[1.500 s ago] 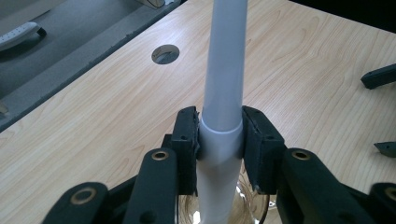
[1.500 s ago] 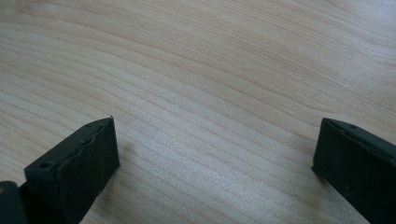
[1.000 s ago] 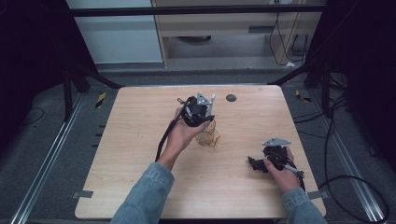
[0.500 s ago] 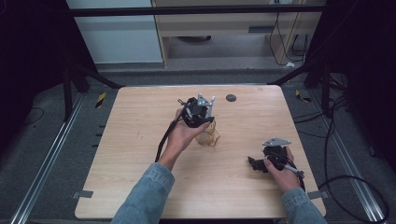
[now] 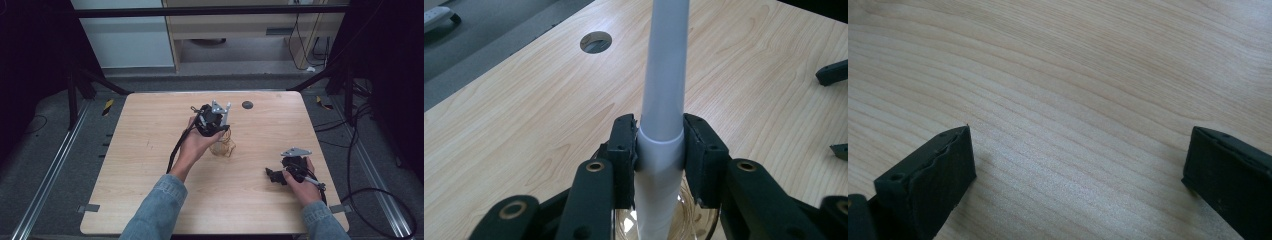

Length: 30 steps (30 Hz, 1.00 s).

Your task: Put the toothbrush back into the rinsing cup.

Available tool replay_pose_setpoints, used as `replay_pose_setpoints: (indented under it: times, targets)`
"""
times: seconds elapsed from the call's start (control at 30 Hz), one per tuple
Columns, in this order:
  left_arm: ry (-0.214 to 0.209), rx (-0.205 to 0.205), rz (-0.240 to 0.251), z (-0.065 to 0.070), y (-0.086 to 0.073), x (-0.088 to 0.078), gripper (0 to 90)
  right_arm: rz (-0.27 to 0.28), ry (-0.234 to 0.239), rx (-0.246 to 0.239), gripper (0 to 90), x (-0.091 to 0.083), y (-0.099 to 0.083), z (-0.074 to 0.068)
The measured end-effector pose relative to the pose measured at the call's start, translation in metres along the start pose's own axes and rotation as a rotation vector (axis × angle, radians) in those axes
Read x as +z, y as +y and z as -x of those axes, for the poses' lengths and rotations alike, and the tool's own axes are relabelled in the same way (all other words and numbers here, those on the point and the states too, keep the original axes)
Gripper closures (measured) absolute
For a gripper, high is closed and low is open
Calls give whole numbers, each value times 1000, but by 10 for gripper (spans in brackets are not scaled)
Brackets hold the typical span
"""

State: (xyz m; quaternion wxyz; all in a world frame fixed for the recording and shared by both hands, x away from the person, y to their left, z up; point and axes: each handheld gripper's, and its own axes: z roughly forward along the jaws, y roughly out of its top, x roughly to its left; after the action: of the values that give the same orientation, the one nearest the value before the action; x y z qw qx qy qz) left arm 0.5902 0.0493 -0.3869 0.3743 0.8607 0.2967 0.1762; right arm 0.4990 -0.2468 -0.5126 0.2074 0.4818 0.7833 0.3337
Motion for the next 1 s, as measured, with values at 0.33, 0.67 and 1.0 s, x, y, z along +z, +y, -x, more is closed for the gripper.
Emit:
replay_pose_setpoints:
  times: [0.33,0.67,1.0]
  targets:
    - [-6,-35,1,-5,5,9,671,0,0,-1,3,0,0,0]
    - [-18,-64,8,-7,6,16,667,1,0,-1,3,0,0,0]
    - [-19,-68,-1,-8,6,19,662,0,0,0,3,0,0,0]
